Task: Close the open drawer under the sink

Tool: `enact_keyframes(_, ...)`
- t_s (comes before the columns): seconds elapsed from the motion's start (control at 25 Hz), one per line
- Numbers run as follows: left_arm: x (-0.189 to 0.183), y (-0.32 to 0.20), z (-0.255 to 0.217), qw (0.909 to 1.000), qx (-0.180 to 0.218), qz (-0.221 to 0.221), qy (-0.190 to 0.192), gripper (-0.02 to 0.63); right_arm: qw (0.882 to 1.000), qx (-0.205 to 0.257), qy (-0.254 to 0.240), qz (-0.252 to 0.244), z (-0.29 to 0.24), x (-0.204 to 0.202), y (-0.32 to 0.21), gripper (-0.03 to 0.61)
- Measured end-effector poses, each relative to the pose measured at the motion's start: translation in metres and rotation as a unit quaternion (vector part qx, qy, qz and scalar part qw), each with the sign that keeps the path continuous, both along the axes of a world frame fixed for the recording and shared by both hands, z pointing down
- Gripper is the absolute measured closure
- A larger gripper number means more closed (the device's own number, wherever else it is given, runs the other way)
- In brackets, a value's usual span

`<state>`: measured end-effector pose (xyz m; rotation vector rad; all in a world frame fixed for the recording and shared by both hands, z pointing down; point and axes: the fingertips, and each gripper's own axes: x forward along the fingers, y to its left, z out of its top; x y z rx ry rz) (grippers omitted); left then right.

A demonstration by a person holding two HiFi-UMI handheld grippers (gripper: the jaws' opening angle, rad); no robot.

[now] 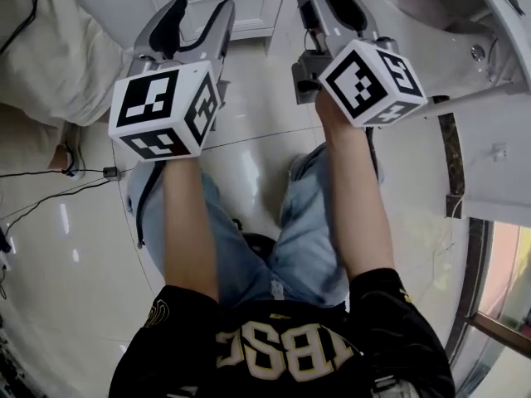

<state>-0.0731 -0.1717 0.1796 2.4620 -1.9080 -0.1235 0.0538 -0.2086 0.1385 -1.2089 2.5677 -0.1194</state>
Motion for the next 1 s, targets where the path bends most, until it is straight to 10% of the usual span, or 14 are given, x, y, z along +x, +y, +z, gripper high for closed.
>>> enact_keyframes(0.36, 0.015, 0.078, -0.027, 0.9984, 0.032, -0.02, -0.042, 0.367, 0.995, 0.063, 0.08, -0.004, -0.015, -0.008, 0.076, 0.35)
enact_keyframes(0.48, 0.006, 0.094, -0.032, 0.9978, 0.038, -0.04, -0.036, 0.367, 0.988, 0.078, 0.13, 0.022, -0.011, -0.013, 0.09, 0.184)
enact_keyframes(1.0, 0.004, 0.123, -0.041, 0.9958, 0.055, -0.067, -0.031, 0.367, 0.983, 0.019, 0.168, 0.076, 0.023, 0.002, 0.115, 0.222)
